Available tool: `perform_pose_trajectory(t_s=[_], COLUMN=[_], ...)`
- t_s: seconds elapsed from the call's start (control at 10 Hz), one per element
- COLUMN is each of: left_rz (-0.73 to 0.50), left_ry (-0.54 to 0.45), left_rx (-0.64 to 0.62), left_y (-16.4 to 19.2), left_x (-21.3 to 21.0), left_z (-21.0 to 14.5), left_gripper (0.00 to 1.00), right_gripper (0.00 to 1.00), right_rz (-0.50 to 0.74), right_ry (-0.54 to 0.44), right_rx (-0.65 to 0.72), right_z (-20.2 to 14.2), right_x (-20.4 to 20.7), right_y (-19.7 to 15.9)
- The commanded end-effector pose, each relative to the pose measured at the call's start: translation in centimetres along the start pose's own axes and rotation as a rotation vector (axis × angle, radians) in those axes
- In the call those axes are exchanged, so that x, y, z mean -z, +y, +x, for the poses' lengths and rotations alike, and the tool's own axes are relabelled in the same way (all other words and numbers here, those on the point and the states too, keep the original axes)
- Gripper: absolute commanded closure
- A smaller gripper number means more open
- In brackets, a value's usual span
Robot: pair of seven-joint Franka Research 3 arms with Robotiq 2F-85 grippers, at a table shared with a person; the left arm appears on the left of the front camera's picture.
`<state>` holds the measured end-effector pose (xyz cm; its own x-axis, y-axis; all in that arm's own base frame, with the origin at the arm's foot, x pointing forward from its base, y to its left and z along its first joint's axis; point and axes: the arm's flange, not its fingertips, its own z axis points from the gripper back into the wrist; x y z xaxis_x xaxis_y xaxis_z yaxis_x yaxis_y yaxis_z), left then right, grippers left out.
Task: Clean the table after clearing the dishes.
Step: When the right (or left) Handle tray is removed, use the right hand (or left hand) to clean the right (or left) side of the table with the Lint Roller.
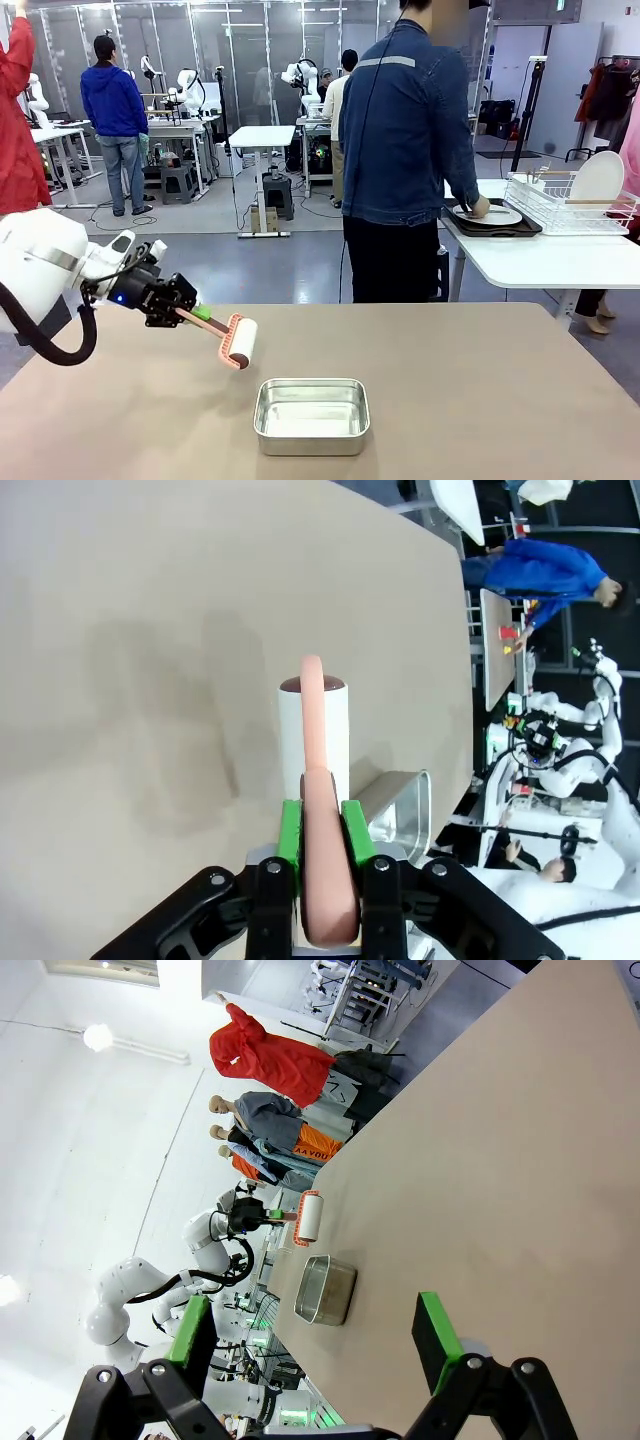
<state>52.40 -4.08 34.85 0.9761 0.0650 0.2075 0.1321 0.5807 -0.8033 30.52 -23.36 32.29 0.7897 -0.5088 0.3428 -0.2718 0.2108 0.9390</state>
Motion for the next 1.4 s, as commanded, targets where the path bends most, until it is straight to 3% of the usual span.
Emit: perform_pose_trajectory(t_s=[0.0,0.5,0.6,0.7,1.0,1.3], left_rz=[-0.020,-0.064,0.025,-0.056,-0.026,0.174], left_ry=[-0.037,0.031,0.039,0.051,0.096,0.052], left_rx=[-0.022,-0.106,-0.120,-0.068,-0.067,-0.121], left_y=[2.0,12.9,14.3,15.5,18.3,18.8], left_x=[0.1,-3.8,-5.4,-7.7,-13.7,-19.4], left_z=[-0.4,0.9,0.9,0.7,-0.5,-1.9], left_gripper=[0.79,0.79,0.79,0.79,0.79,0.79], right_gripper=[0.00,0.00,0.00,0.00,0.00,0.00], right_rz=[0.013,0.013,0.013,0.013,0.013,0.013], right_ry=[-0.014,-0.014,-0.014,-0.014,-0.014,-0.014], right_rx=[-0.006,-0.006,-0.006,-0.006,-0.006,-0.006], right_z=[0.0,0.0,0.0,0.0,0.0,0.0], right_x=[0.0,0.0,0.0,0.0,0.0,0.0], right_y=[0.3,0.3,0.3,0.3,0.3,0.3])
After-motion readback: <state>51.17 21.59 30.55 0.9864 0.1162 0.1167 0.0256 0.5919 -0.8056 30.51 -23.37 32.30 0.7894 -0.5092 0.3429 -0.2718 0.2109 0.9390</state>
